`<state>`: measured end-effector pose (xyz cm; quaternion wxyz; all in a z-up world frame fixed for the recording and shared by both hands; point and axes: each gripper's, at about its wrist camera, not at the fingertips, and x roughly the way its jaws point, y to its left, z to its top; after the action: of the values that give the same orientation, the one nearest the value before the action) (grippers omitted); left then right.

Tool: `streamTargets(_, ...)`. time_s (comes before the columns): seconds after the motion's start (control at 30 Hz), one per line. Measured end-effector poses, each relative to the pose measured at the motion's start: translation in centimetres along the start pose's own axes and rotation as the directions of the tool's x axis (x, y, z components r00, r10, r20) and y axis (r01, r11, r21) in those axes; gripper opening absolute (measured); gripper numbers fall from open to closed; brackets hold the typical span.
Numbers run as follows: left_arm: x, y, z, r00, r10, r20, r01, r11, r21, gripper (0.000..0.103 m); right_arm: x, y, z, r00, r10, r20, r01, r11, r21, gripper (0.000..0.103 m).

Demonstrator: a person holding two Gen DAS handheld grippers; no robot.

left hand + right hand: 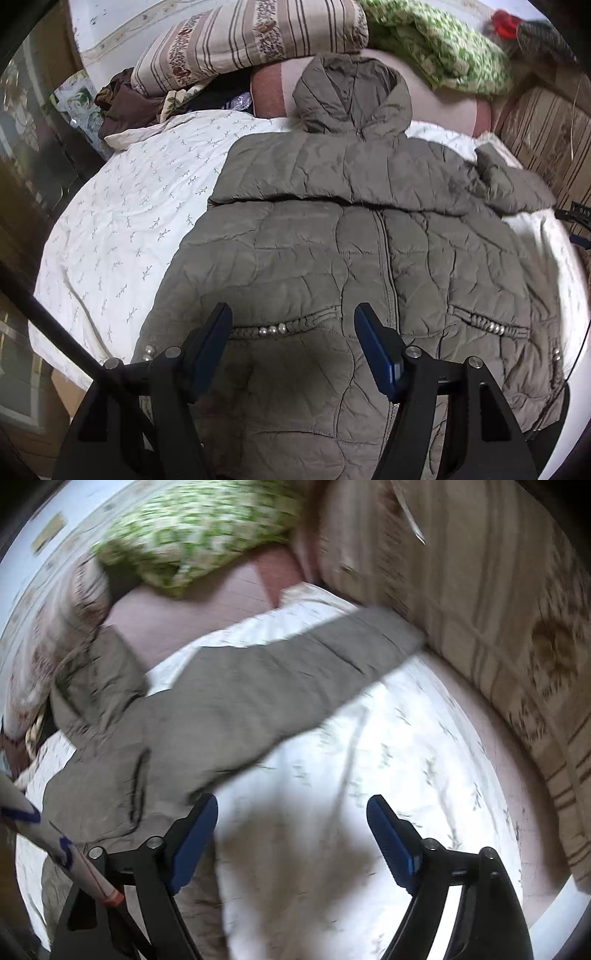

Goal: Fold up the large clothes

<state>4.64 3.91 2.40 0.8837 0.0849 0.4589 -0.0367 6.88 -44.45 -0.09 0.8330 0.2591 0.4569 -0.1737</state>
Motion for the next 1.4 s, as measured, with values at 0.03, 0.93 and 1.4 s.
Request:
streamTargets(0.03,0.3,-0.3,0.0,1.0,0.008,-0.004,-0.008,1.0,0.009,0.068,0.5,-0.8,0.2,1.0,0.006,-0.008,-0.006,1.0,0.02,0.079)
streamTargets(0.93,7.8,-5.5,1.5,0.986,0.015,-0.169,-0.003,0.997,0.072,0.068,11.4,-10.4,7.5,0.965,0.249,0.083,-0.259,0.855,0.449,0.076)
streamTargets(1.4,7.0,-1.9,1.3,0.99,-0.027,-0.141,0.025,1.0,-0.017,0.068,4.5,-0.5,11.9,0.988,-0.021,0.153,0.003,0.994,0.114,0.009)
